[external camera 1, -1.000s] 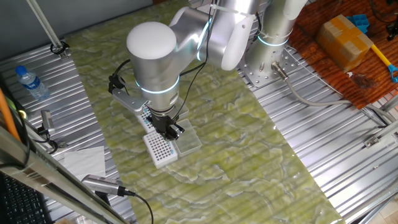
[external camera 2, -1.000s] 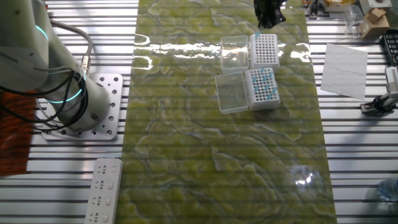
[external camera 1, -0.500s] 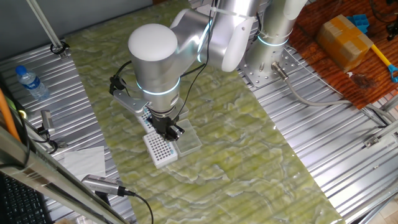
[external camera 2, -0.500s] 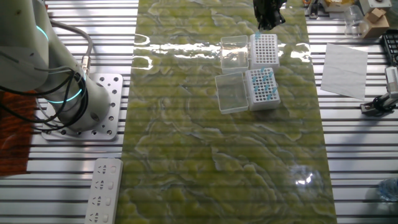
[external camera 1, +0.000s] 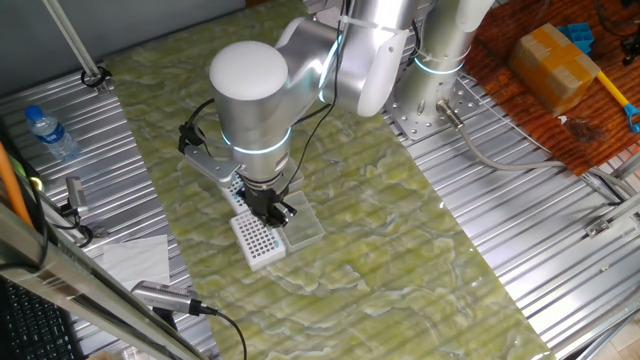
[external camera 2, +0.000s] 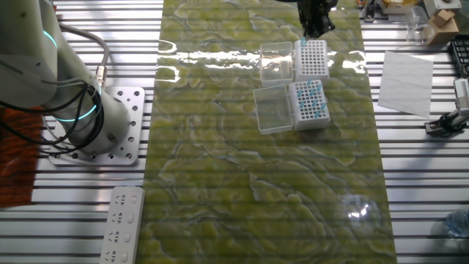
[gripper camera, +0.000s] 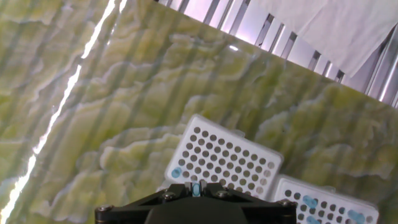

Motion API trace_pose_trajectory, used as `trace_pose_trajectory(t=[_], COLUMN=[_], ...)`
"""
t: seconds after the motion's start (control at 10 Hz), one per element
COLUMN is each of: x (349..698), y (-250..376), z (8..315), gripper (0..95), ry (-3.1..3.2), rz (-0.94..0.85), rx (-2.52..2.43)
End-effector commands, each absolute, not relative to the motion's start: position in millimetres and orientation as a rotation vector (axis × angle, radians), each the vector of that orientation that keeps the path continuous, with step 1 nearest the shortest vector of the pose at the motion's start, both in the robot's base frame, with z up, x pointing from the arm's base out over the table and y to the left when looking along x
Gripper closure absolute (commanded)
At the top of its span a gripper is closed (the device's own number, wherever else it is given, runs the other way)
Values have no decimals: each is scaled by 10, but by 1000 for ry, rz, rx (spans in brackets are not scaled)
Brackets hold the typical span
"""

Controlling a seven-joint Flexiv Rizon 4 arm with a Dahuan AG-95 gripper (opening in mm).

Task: Transfer all medium pipette tips from one holder to another

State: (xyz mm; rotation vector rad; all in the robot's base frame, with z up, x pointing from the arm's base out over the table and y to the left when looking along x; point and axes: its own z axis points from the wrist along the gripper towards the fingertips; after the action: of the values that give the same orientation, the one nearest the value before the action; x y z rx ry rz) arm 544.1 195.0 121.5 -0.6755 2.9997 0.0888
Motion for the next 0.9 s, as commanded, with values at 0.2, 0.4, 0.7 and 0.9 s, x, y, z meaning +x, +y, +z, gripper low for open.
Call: trace_pose_trajectory(t=[0.2,0.4,0.7,0.9], x=[5439,5435,5446,5433], y=[1949,1945,1606,1344], z=[1209,1209,1282,1240], gripper=[760,760,760,760], ry=[2995,2994,2961,2930], rz=[86,73,34,33], rx=[-718,-744,-962,-1050])
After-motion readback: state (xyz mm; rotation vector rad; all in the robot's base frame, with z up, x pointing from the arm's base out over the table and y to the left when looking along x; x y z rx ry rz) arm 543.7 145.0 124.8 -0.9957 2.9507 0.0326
